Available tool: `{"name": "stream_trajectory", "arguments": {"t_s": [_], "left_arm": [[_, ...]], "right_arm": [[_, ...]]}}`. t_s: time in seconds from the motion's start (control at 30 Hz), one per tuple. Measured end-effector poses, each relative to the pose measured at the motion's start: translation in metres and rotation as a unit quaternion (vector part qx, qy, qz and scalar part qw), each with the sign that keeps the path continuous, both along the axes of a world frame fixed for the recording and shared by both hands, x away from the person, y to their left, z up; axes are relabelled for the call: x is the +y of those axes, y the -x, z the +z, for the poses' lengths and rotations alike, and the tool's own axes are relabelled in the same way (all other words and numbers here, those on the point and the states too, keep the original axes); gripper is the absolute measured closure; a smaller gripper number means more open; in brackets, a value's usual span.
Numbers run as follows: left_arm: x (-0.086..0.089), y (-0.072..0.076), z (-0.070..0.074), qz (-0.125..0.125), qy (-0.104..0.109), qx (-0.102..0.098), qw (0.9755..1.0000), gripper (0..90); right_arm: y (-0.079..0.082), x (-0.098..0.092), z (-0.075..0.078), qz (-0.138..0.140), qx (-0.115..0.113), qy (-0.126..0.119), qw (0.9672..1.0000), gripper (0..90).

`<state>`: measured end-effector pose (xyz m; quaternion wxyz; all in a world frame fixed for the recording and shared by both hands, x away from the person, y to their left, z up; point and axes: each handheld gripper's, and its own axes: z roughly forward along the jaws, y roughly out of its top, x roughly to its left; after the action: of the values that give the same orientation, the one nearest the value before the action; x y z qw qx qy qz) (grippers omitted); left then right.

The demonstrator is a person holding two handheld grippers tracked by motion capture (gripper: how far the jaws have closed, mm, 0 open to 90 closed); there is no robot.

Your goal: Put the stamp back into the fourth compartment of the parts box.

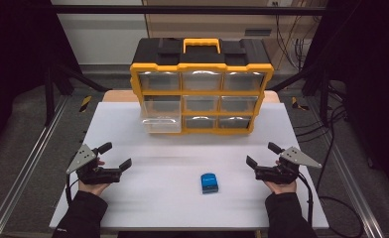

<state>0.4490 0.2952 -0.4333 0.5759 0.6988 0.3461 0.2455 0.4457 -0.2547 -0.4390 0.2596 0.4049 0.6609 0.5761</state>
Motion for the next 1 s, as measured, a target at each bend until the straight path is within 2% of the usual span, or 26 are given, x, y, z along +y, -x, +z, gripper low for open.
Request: {"name": "stream_trajectory", "arguments": {"t_s": [0.13, 0.37, 0.53, 0.9, 1.0], "left_arm": [[0.000, 0.000, -0.001, 0.000, -0.001, 0.002, 1.0000, 0.6], [0.000, 0.000, -0.002, 0.000, 0.001, 0.004, 1.0000, 0.6], [-0.001, 0.000, -0.003, 0.000, -0.002, 0.003, 1.0000, 0.6], [-0.002, -0.001, -0.004, 0.001, -0.003, 0.003, 1.0000, 0.6], [-0.002, -0.001, -0.004, 0.001, -0.002, 0.003, 1.0000, 0.6]], "right_arm": [[-0.001, 0.001, 0.000, -0.001, 0.004, 0.001, 1.0000, 0.3], [0.000, 0.012, 0.004, 0.001, 0.011, 0.019, 0.9998, 0.7], [0.000, 0.022, 0.006, 0.019, 0.015, 0.017, 0.9996, 0.4], [0.002, 0.057, 0.008, 0.051, 0.033, 0.045, 0.9971, 0.5], [0.003, 0.073, 0.006, 0.064, 0.045, 0.059, 0.9952, 0.5]]}}
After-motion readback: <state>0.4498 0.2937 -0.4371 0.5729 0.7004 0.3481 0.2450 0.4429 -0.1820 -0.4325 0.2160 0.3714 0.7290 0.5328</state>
